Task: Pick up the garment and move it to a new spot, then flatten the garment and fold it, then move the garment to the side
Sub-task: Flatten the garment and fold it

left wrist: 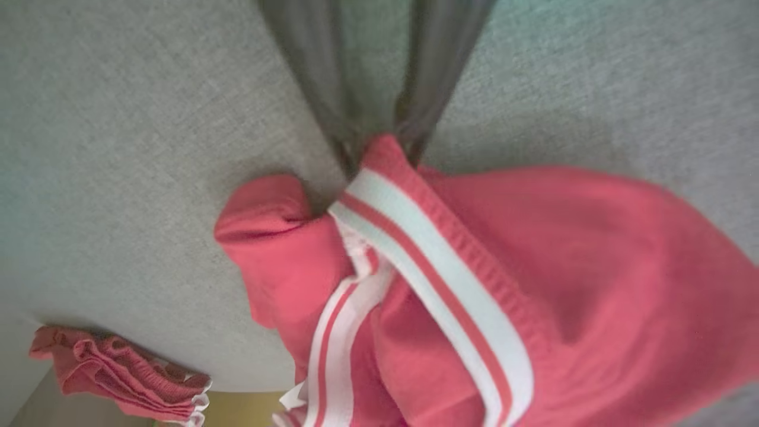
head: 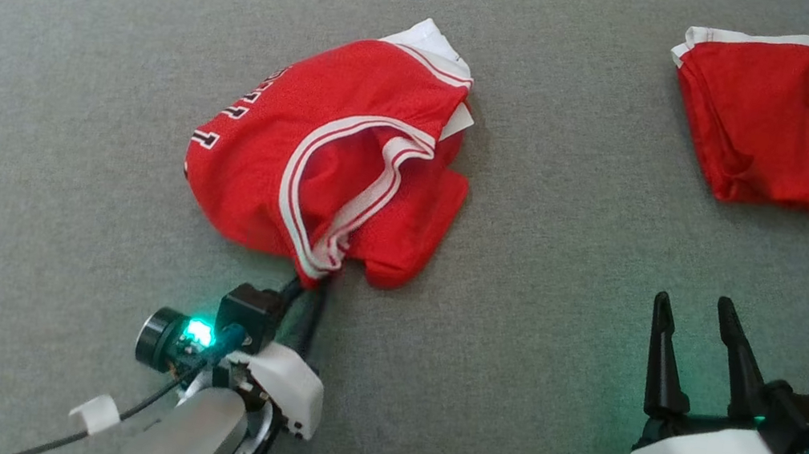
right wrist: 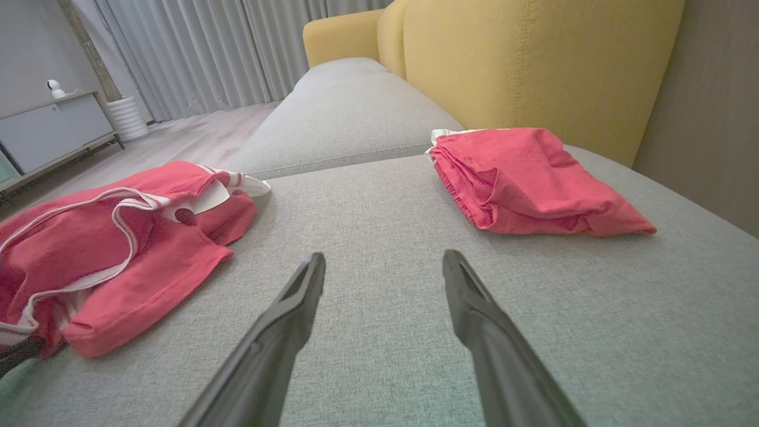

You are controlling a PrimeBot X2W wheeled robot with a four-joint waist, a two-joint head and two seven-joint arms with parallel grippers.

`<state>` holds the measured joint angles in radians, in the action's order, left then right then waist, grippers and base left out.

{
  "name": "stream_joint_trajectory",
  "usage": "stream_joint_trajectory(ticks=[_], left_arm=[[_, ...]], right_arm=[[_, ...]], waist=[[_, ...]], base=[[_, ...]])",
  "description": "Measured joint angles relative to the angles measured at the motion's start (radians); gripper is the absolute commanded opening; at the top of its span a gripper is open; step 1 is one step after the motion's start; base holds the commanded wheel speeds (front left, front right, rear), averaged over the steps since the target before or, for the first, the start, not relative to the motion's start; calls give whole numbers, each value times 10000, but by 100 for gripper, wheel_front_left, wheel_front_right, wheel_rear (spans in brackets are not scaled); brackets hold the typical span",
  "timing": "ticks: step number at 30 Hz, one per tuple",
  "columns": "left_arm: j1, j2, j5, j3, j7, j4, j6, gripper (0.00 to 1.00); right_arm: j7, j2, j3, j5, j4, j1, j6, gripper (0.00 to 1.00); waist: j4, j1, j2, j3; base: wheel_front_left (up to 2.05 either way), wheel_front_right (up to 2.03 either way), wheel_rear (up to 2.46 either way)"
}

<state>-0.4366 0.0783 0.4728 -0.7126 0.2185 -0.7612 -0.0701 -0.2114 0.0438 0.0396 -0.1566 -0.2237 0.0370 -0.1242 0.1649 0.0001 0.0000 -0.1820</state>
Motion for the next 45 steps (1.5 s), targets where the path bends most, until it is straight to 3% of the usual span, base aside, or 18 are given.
stream_joint_trajectory(ticks=[1,9,17,22,32,38,39,41,45], left_arm=[[-12,-10,2,12,73,-8,-2,0],[-80,-115,-73,169,305,554,-6,0],[34,-98,-407,1210,322,3494,-138,0],[260,209,-232,1808,336,4412,-288,0],[1129,2516,1030,4428,-702,4370,-1166,0],[2308,2834,1538,4853,-1267,3843,-1400,0],[2415,2941,1538,4867,-1398,3733,-1486,14],[2541,3110,1540,4897,-1613,3593,-1592,100],[2605,3166,1570,4924,-1624,3749,-1678,100]], right_arm=[[0,0,-2,-8,-4,0,0,100],[-79,0,-65,-8,-176,-1,0,100],[-88,0,-157,-8,-362,-37,0,100],[-88,0,-199,-10,-422,-95,0,100],[-88,0,-267,-107,-512,-314,0,100],[-104,0,-403,-107,-564,-305,0,100],[-104,0,-407,-107,-594,-304,0,100],[-104,0,-405,-107,-617,-300,0,100],[-104,0,-408,-105,-650,-290,0,100]], waist=[[1,0,0,12],[-174,-1,0,170],[-549,-1,0,611],[-783,-1,0,935],[-1417,-2,0,1434],[-1605,-1,0,1367],[-1627,-1,0,1346],[-1665,-1,0,1313],[-1733,0,0,1287]], base=[[0,0,0],[0,0,0],[0,0,0],[0,0,0],[0,0,0],[0,0,0],[0,0,0],[0,0,0],[0,0,0]])
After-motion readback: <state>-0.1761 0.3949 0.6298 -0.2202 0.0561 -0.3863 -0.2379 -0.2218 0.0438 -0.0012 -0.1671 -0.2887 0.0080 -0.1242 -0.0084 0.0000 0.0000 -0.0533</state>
